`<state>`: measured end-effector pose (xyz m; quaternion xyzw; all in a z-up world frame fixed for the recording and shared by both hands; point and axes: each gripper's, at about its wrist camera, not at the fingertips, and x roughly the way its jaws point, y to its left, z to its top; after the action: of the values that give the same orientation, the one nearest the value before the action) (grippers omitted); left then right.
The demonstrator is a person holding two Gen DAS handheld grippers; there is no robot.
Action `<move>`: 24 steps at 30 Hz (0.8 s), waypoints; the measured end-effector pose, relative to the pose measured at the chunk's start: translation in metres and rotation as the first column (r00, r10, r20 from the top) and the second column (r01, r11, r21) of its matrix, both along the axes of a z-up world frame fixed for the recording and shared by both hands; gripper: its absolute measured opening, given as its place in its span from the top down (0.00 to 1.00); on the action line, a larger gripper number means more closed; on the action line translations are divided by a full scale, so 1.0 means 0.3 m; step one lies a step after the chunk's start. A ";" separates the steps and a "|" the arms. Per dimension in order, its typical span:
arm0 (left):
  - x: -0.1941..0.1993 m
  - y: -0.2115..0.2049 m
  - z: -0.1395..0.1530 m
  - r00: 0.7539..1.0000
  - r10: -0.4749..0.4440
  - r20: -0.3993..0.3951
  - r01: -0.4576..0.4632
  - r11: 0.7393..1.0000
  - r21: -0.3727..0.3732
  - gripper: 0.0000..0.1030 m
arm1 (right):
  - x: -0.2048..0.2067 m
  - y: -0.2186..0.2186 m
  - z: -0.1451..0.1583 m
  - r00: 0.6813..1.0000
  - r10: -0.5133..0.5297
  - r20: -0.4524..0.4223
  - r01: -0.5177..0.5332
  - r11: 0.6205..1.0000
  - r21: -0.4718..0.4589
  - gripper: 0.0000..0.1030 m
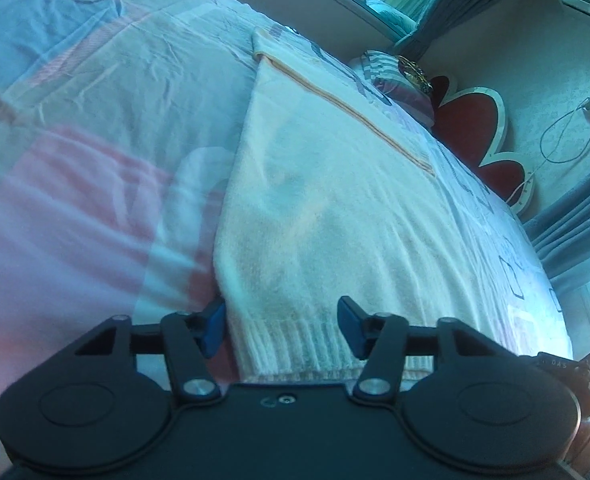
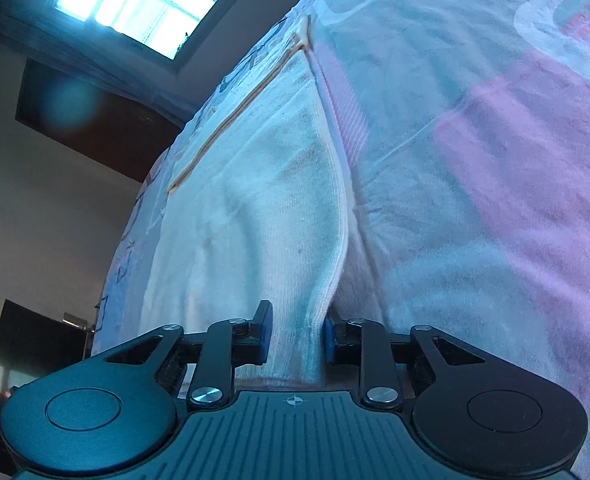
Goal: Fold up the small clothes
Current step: 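Close the left gripper on the hem while the right gripper also grips it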
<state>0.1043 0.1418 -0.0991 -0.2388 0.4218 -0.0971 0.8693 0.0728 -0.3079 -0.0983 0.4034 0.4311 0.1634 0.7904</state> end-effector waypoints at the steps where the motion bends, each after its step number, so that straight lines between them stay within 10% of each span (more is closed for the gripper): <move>1: -0.002 0.003 -0.002 1.000 0.009 -0.002 -0.009 1.000 0.004 0.61 | 0.001 -0.002 -0.003 1.000 0.001 -0.002 -0.001 1.000 -0.001 0.84; 7: -0.012 0.054 -0.016 0.998 0.059 -0.025 -0.060 0.998 -0.030 0.97 | 0.012 -0.011 0.000 1.000 0.029 0.005 -0.028 0.999 -0.025 0.96; 12: -0.067 0.082 0.033 0.992 0.098 0.077 -0.088 0.989 -0.119 0.97 | -0.010 -0.021 0.091 0.995 0.036 0.094 -0.030 0.997 -0.065 0.97; 24: -0.043 0.101 0.011 0.990 0.131 0.046 -0.126 0.987 -0.098 0.98 | 0.021 -0.004 0.094 0.995 0.049 0.083 -0.039 0.993 -0.116 0.97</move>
<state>0.0914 0.1722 -0.0959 -0.3041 0.3775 -0.0669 0.8721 0.0792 -0.3090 -0.0702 0.3407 0.4141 0.1732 0.8261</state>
